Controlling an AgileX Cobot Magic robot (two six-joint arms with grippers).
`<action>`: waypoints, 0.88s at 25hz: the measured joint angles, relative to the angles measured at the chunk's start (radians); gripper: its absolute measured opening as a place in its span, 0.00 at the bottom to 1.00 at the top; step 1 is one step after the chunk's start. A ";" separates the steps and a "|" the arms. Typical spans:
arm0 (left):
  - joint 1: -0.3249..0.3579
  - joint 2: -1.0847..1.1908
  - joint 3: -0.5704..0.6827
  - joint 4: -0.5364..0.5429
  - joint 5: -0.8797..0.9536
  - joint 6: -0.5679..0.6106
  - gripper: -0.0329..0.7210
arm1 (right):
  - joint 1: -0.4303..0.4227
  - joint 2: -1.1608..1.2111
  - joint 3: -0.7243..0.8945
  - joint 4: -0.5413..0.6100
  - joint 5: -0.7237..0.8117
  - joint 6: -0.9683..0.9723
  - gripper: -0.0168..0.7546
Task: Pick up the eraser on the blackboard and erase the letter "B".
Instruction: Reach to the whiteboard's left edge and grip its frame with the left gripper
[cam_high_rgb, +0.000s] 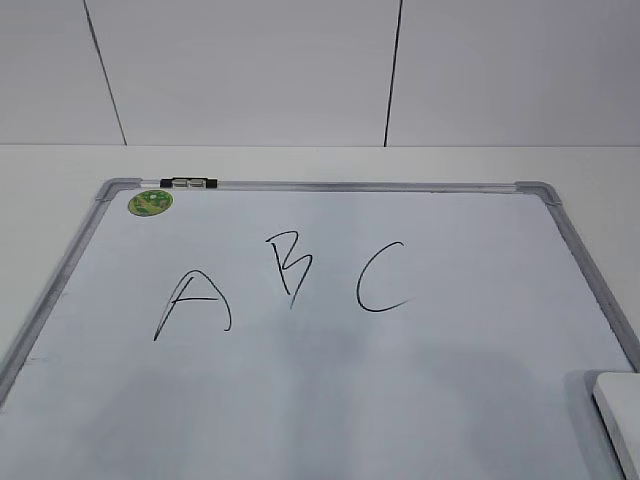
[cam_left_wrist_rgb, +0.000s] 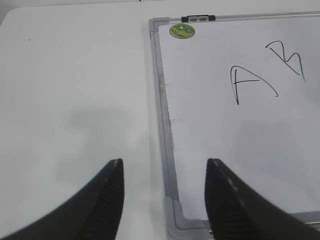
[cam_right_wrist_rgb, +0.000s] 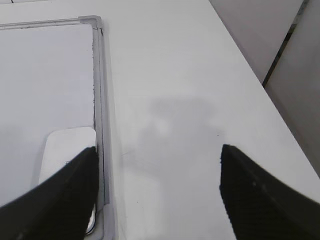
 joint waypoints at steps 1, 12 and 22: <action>0.000 0.000 0.000 0.000 0.000 0.000 0.57 | 0.000 0.000 0.000 0.000 0.000 0.000 0.79; 0.000 0.000 0.000 0.000 0.000 -0.002 0.55 | 0.000 0.000 0.000 0.000 0.000 0.000 0.79; 0.000 0.000 0.000 0.000 0.000 -0.002 0.54 | 0.000 0.000 0.000 0.000 0.000 -0.001 0.79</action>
